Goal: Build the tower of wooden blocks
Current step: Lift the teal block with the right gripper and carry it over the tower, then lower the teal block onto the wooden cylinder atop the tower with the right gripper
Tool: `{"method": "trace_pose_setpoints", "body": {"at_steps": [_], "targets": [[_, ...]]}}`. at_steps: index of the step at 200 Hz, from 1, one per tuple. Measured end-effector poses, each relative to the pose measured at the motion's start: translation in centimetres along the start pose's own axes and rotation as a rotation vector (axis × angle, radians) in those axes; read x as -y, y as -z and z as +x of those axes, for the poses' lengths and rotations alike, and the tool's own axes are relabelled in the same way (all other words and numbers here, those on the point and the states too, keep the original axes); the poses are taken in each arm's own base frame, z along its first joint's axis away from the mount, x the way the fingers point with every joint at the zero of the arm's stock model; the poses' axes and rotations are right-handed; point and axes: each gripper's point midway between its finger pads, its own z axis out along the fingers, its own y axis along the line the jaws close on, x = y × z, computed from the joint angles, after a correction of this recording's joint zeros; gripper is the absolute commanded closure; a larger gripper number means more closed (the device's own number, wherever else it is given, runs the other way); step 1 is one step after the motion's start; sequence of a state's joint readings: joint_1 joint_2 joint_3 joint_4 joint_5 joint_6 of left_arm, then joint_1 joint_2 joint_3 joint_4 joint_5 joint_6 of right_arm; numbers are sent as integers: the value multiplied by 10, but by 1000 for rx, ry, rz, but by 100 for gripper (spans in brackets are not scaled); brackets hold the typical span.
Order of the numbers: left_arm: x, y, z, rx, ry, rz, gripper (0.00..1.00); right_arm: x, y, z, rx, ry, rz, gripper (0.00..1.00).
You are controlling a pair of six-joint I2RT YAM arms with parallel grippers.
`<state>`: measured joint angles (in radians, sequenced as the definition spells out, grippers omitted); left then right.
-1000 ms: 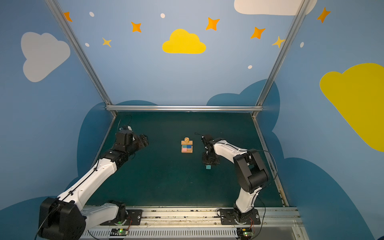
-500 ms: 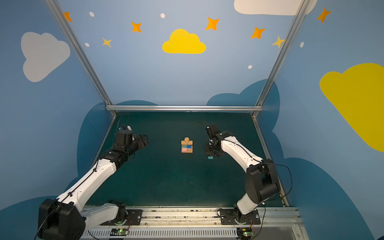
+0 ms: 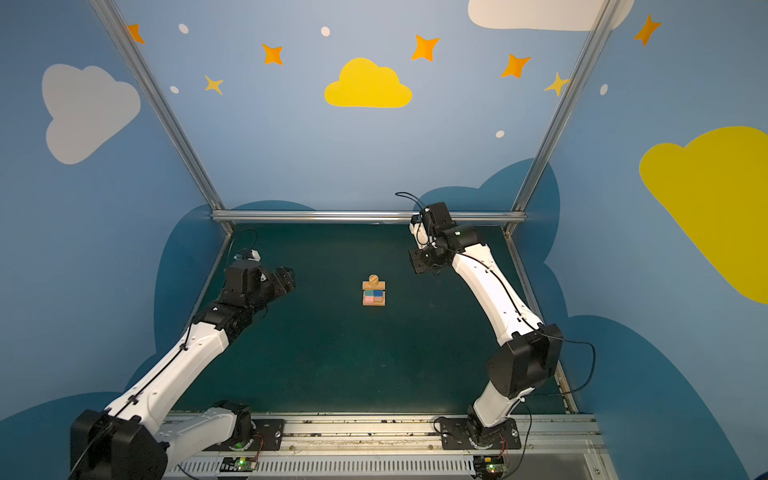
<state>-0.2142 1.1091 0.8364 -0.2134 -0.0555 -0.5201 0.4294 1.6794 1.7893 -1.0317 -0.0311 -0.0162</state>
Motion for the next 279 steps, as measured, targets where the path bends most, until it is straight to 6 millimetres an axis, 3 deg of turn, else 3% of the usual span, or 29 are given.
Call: {"method": "trace_pose_setpoints", "body": {"at_steps": [64,74,111,218,279], "targets": [[-1,3,1,4,-7,1,13,-24,-1,-36,15,271,-144,96],[-1,3,1,4,-7,1,13,-29,-2,-40,9,306,-169,100],[-2,1,2,0,-8,-2,13,-45,-10,-51,-10,430,-234,100],[-7,-11,12,-40,-12,-27,12,-82,-37,-29,-122,688,-332,100],[-7,-21,20,-90,-16,-36,12,-97,-68,-15,-203,810,-332,100]]}}
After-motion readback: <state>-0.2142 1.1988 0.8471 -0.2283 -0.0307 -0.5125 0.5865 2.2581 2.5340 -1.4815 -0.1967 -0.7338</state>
